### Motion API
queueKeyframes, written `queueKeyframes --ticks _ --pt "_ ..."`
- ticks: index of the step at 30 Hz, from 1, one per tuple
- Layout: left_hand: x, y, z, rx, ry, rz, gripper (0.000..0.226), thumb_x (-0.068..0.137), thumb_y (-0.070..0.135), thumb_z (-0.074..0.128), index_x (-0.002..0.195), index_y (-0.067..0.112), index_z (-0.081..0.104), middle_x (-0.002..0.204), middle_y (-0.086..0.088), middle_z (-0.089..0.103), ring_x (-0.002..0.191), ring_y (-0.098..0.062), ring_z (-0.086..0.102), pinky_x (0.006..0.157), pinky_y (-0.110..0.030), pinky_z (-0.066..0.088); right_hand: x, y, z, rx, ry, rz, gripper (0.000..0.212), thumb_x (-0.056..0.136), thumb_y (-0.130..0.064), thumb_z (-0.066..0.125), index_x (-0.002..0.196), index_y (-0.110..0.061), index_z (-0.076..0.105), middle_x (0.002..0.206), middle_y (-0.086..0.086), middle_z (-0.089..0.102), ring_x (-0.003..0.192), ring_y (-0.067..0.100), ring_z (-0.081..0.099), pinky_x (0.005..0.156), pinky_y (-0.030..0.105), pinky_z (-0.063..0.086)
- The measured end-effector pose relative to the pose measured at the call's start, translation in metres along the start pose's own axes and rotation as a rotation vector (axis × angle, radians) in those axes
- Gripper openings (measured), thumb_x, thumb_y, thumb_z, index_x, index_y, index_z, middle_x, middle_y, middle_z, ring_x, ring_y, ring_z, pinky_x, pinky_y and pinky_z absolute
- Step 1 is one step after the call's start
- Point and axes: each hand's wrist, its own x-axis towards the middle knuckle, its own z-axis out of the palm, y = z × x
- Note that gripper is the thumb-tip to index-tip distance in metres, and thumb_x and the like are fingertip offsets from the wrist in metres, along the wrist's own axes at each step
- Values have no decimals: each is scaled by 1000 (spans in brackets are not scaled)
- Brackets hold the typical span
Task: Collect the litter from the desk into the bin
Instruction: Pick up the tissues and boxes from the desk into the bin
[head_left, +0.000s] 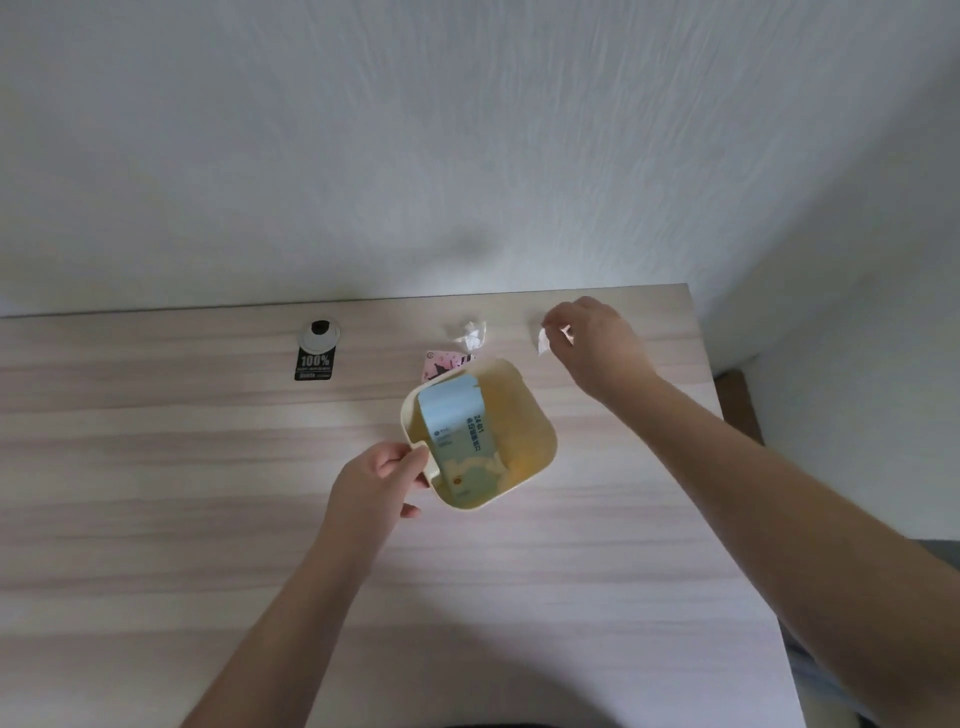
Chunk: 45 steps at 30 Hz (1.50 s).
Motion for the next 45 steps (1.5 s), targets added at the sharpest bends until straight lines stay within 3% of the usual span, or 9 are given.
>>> queueKeyframes --ticks 7,13,17,22,27,31,34,40,45 --pt "3 7 -10 -10 52 -8 12 93 22 62 83 24 66 81 2 74 67 4 70 59 -29 58 54 33 58 -291 -362 178 50 90 -12 47 138 -22 42 137 14 42 120 37 46 98 44 43" --pt "3 1 -16 0 61 -21 12 93 22 62 85 20 70 69 9 72 61 5 67 56 -28 56 43 50 97 -260 -431 274 50 81 -5 58 127 -23 49 146 5 32 129 31 32 98 43 37" --pt "1 -6 -19 -24 65 -54 16 94 20 60 81 21 68 71 4 69 61 1 66 59 -30 56 31 61 103 -278 -295 244 39 85 -3 56 122 -18 55 131 8 45 119 31 42 93 43 43" --pt "-3 -14 -17 -41 57 -96 13 94 21 60 84 19 69 74 -1 70 69 -8 66 60 -30 56 15 68 90 -178 -297 249 20 88 -9 52 99 -12 68 111 12 60 102 34 58 78 35 46" --pt "-6 -18 -16 -31 52 -101 15 94 22 58 83 22 68 82 -3 72 77 -10 69 62 -32 58 -8 45 62 145 -265 304 11 79 -12 60 88 -18 63 84 3 70 82 25 64 65 32 50" --pt "-7 -18 -15 -25 54 -101 12 94 24 60 87 20 69 85 -3 73 83 -14 70 61 -31 57 -30 -1 24 269 -123 151 11 81 -14 68 89 -16 61 74 -11 62 70 9 60 60 15 45" --pt "-7 -17 -15 -19 48 -104 14 93 26 60 82 24 68 85 -4 74 86 -20 70 64 -34 59 -49 -36 -1 361 -156 23 15 78 -10 72 86 -18 62 73 -17 62 63 -5 58 58 6 42" --pt "-2 -16 -18 -9 0 -86 11 93 28 61 87 22 68 88 -5 75 90 -21 72 62 -31 58 -62 -61 -2 235 -381 -180 23 75 -19 77 94 -24 67 89 -11 66 71 4 63 65 19 48" --pt "6 -18 -26 -23 -14 -76 11 93 27 61 89 20 69 90 -7 76 91 -20 73 60 -31 56 -56 -65 -1 281 -363 -212 26 75 -31 78 98 -23 67 92 -8 63 71 11 62 69 24 51"
